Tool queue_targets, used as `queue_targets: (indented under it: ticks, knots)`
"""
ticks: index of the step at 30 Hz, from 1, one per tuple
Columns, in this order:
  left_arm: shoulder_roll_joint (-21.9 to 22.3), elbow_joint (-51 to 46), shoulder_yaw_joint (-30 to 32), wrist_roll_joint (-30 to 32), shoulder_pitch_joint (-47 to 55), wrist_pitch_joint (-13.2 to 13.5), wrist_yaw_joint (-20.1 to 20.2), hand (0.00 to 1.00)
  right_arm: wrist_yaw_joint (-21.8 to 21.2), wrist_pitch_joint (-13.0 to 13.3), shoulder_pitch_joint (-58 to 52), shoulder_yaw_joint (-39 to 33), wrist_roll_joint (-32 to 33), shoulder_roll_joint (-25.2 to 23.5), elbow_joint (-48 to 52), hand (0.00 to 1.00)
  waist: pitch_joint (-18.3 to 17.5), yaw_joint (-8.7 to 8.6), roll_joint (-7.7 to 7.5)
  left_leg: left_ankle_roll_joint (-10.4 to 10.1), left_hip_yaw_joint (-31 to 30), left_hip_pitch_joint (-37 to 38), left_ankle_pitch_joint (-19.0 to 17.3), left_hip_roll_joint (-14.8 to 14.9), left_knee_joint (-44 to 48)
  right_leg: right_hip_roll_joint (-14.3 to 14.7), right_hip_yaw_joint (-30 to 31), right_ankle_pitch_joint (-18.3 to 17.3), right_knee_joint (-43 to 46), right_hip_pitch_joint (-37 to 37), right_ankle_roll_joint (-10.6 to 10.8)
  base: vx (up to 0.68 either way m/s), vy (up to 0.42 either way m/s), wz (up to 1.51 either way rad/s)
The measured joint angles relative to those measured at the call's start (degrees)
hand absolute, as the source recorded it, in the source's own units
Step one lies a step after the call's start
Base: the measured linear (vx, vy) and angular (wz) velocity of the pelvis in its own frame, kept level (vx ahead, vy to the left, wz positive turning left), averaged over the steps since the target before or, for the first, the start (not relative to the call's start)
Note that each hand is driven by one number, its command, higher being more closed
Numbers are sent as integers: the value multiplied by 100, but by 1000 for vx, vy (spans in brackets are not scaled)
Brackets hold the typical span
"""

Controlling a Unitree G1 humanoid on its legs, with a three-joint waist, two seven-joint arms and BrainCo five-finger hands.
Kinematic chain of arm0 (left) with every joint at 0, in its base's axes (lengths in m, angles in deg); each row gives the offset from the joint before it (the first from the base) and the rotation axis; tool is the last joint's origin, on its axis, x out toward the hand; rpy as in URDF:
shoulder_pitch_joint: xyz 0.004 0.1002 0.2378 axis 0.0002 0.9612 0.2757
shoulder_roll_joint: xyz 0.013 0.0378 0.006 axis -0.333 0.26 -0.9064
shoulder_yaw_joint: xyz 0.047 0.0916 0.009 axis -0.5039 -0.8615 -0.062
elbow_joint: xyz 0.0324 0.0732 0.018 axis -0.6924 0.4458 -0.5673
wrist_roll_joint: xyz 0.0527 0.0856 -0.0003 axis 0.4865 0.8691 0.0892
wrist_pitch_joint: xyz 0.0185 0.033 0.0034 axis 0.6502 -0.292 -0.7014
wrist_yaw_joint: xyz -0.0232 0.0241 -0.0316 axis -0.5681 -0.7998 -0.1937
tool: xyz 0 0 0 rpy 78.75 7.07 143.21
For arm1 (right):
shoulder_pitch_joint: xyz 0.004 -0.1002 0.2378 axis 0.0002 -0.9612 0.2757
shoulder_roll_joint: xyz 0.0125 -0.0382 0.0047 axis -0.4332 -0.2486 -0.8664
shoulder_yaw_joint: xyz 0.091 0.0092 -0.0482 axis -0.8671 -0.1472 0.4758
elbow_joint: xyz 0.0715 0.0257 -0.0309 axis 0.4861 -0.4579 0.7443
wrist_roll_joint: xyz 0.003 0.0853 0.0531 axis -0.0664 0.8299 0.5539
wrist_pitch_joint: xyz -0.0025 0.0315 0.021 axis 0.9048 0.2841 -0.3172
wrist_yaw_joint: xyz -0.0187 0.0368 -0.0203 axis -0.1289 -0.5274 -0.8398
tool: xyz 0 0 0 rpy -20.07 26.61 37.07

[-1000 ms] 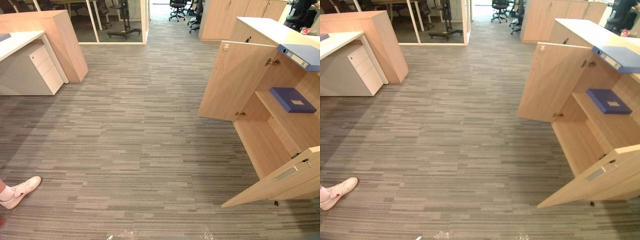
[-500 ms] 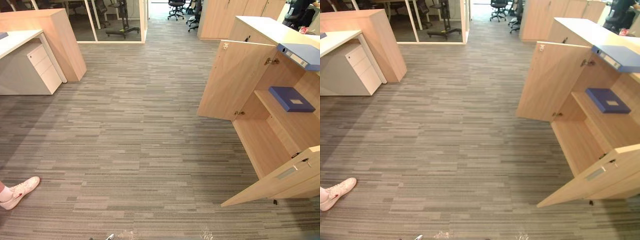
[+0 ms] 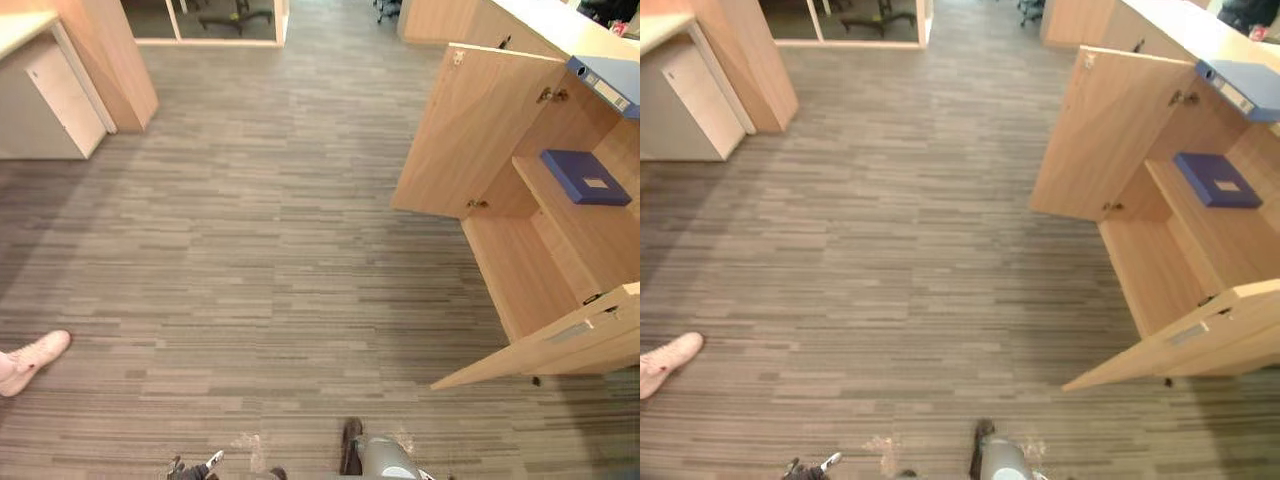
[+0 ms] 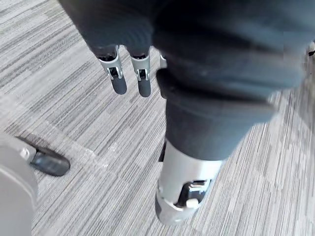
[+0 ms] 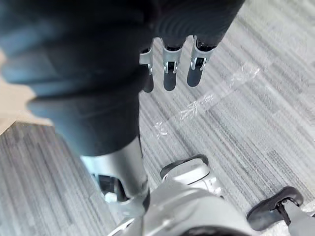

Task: Walk over to the cabinet, pick up the folder, carry it to the office cabinet, place the folder inside the office cabinet, then close the office cabinet door

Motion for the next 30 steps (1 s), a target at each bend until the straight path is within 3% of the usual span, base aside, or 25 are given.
queue_targets:
  ticks: [1,4,5,6,8,10,12,15,17,18,19,20,21,22,24,27,30]
  knots:
    - [61,-9,104,86,-59,1,28,0,-4,-2,-47,-123,4,-23,0,0,13,0,19,-126,25,63,-103,177,-1,122,-98,-197,264,-63,-193,340,-310,10]
    - [190,-18,271,114,-72,2,43,0,-8,6,-179,-206,4,8,17,0,-83,-53,182,-369,19,183,-426,632,319,477,-325,-876,702,14,-421,350,-272,12]
    - [189,-30,293,110,-81,1,48,0,-11,5,-191,-250,5,-12,23,0,-95,-53,175,-496,21,88,-508,698,642,508,-387,-935,695,97,-429,341,-203,35]
    - [183,-57,347,88,-97,2,57,0,-14,3,-219,-337,18,-48,55,0,-105,-57,153,-659,34,-197,-670,769,1421,545,-454,-1026,617,285,-468,489,-240,50]
    - [318,-297,571,-104,-30,-3,59,0,-20,4,-264,-274,166,-13,294,0,-159,22,248,-987,28,-1293,-810,1083,4509,772,-511,-1070,165,1073,-586,590,-229,20]
    - [369,-419,625,-179,22,-3,45,0,-18,31,-173,-100,211,37,412,0,-178,44,281,-992,158,-1736,-811,1175,5619,873,-418,-1078,-65,1476,-603,484,-59,-31]
    - [377,-523,640,-244,22,4,41,0,-7,44,35,71,220,58,490,0,-152,138,231,-768,446,-2146,-955,1143,6142,879,-40,-1095,-330,1852,-630,451,24,-57]
    - [393,-554,638,-292,9,9,39,0,-11,47,490,147,219,32,444,0,-110,375,186,-378,633,-2786,-1300,934,5865,696,696,-1098,-539,2268,-625,368,180,-112]
    - [268,-561,589,-352,-33,26,34,0,-15,58,574,166,215,-75,399,0,-64,493,54,-331,291,-3111,-1190,695,4347,280,962,-1199,-506,2567,-450,300,270,-100]
    - [249,-559,581,-355,-29,28,34,0,-16,64,568,173,211,-79,372,0,-67,490,42,-332,116,-3122,-992,664,3764,168,986,-1275,-478,2603,-319,321,318,-91]
    - [229,-536,593,-387,37,44,31,0,-14,70,513,257,207,-62,340,0,-94,492,59,-395,-115,-3095,-185,694,2859,-31,1060,-1520,-445,2721,-29,386,370,-67]
    - [238,-488,600,-408,88,44,32,0,-13,72,434,348,204,-52,344,0,-141,482,110,-425,-49,-3009,318,680,2768,-107,1086,-1609,-436,2797,98,490,472,-54]
    - [144,-430,616,-499,41,53,20,0,-10,70,369,393,205,-126,340,0,-216,413,-87,-421,92,-2992,442,491,2711,-336,1073,-1596,-391,2714,79,488,448,-21]
    - [98,-414,649,-568,-58,118,4,0,-21,66,382,387,199,-174,332,0,-241,447,-171,-380,119,-3005,338,450,2729,-348,1083,-1269,-375,2611,-23,374,353,-18]
    - [45,-257,888,-596,-73,131,-19,0,-25,64,426,353,181,-204,195,0,-301,481,-247,-295,90,-2893,216,404,3064,-438,1421,-748,-284,2620,108,359,348,-37]
    - [-1,-66,1002,-617,206,128,-33,0,-46,59,444,333,75,-201,78,0,-493,492,-273,-219,237,-2442,143,258,2915,-678,1901,-348,30,2543,182,251,181,-68]
    - [-10,61,949,-569,569,125,-32,0,-111,57,401,320,-40,-119,18,0,-700,538,-223,-169,553,-1582,9,0,2067,-965,2348,-109,1434,1756,238,180,193,-104]
